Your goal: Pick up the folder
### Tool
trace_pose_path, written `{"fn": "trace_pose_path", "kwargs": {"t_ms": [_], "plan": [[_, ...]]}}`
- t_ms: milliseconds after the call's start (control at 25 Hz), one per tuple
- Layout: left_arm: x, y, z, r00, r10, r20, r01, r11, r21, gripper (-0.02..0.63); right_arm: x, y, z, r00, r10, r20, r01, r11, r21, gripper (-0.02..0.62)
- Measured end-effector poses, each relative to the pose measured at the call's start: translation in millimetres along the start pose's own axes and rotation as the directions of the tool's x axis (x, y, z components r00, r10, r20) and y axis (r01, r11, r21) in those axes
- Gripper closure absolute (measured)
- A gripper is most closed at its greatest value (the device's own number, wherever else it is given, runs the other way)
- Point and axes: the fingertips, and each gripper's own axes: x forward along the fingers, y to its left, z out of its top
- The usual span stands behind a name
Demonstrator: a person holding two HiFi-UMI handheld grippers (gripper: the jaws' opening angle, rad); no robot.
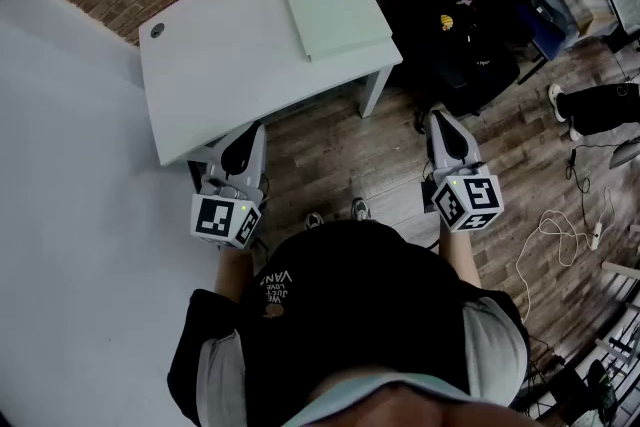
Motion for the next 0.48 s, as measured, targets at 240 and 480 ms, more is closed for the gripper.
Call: {"fn": "trace_pose_path", "kwargs": {"t_ms": [240,480], "plan": [[1.2,-7.4,3.2,1.000,0.000,0.019,0.000,1.000,-0.008,0.606,-1.8,-1.4,5.2,0.999,0.025,0.021,-0.025,1.000,0.014,0.597],[5.8,-15.9,2.8,0.999,0.027,0.028,-0.026,0.999,-0.029,0.606,-1.1,-12.3,4.3,0.999,0.051,0.020,-0.051,0.998,0.026,0.597]]}}
